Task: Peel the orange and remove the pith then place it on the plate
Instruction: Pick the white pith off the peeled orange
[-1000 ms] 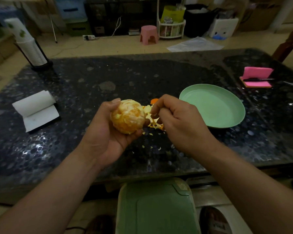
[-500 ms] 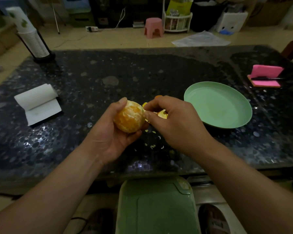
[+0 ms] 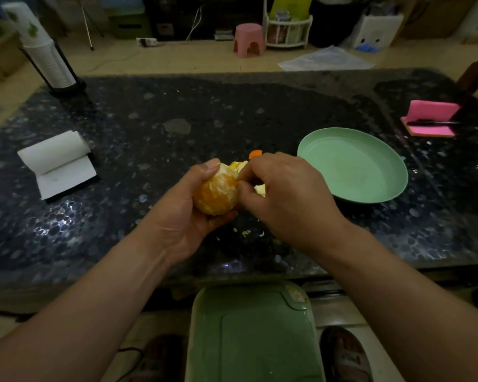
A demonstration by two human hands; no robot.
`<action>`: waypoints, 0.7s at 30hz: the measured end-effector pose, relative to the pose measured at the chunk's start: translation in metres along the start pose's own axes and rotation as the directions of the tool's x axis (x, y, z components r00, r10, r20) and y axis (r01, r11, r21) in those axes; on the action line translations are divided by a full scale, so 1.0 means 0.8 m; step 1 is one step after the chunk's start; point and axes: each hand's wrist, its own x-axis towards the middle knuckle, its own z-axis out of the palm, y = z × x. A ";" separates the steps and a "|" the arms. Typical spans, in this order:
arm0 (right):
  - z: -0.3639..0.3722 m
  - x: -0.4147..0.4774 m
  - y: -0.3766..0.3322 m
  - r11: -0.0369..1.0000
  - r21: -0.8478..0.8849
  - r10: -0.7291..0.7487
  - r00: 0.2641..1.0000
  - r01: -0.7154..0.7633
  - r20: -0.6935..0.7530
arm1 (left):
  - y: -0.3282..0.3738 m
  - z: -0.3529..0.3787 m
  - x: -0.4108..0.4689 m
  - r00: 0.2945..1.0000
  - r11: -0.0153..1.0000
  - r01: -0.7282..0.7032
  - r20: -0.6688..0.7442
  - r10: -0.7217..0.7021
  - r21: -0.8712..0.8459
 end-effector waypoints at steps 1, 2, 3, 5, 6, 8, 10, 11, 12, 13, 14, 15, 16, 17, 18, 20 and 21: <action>-0.001 0.000 0.000 1.000 0.011 0.003 1.000 -0.003 -0.004 | 0.000 0.000 0.000 1.000 1.000 0.003 0.003 -0.003 -0.007; -0.001 0.001 0.001 0.999 0.031 0.014 1.000 -0.014 0.006 | 0.000 0.000 -0.001 1.000 1.000 0.006 0.014 -0.006 -0.015; -0.003 0.001 0.001 0.997 0.066 0.035 0.999 -0.037 0.028 | 0.001 -0.001 -0.001 1.000 1.000 0.010 0.026 -0.009 -0.026; -0.005 0.002 0.002 0.978 0.174 0.100 0.991 -0.113 0.085 | 0.004 -0.001 -0.003 0.999 0.998 0.018 0.051 -0.015 -0.060; -0.006 0.003 0.004 0.960 0.232 0.133 0.985 -0.155 0.108 | 0.005 -0.001 -0.003 0.998 0.997 0.022 0.060 -0.017 -0.078; -0.009 0.003 0.005 0.920 0.326 0.180 0.973 -0.219 0.144 | 0.007 -0.002 -0.004 0.997 0.995 0.029 0.070 -0.022 -0.098; -0.011 0.003 0.007 0.890 0.381 0.196 0.965 -0.249 0.173 | 0.008 -0.003 -0.003 0.997 0.994 0.035 0.072 -0.027 -0.102; -0.012 0.003 0.007 0.883 0.396 0.195 0.963 -0.254 0.184 | 0.009 -0.004 -0.002 0.997 0.994 0.035 0.069 -0.028 -0.100; -0.013 0.002 0.007 0.879 0.402 0.191 0.962 -0.255 0.194 | 0.009 -0.005 -0.001 0.998 0.995 0.032 0.062 -0.026 -0.096; -0.013 0.002 0.007 0.882 0.400 0.183 0.963 -0.250 0.200 | 0.010 -0.006 0.000 0.998 0.996 0.028 0.053 -0.023 -0.090; -0.013 0.002 0.006 0.889 0.390 0.173 0.964 -0.242 0.203 | 0.010 -0.007 0.000 0.999 0.996 0.024 0.045 -0.021 -0.083; -0.012 0.001 0.006 0.899 0.375 0.162 0.966 -0.228 0.199 | 0.010 -0.007 0.000 0.999 0.997 0.021 0.039 -0.018 -0.076; -0.012 0.001 0.006 0.910 0.357 0.152 0.970 -0.212 0.189 | 0.010 -0.007 0.000 0.999 0.998 0.015 0.036 -0.013 -0.065; -0.011 0.001 0.007 0.921 0.337 0.143 0.974 -0.197 0.178 | 0.010 -0.007 0.000 0.999 0.999 0.008 0.035 -0.007 -0.048; -0.011 0.001 0.008 0.931 0.315 0.137 0.975 -0.187 0.173 | 0.009 -0.006 -0.001 1.000 1.000 -0.002 0.030 0.002 -0.024; -0.011 0.001 0.009 0.954 0.253 0.119 0.978 -0.160 0.168 | 0.008 -0.005 -0.003 0.999 0.999 -0.029 0.016 0.029 0.027; -0.011 0.000 0.009 0.967 0.213 0.105 0.981 -0.139 0.163 | 0.007 -0.004 -0.003 0.999 0.998 -0.043 0.009 0.043 0.050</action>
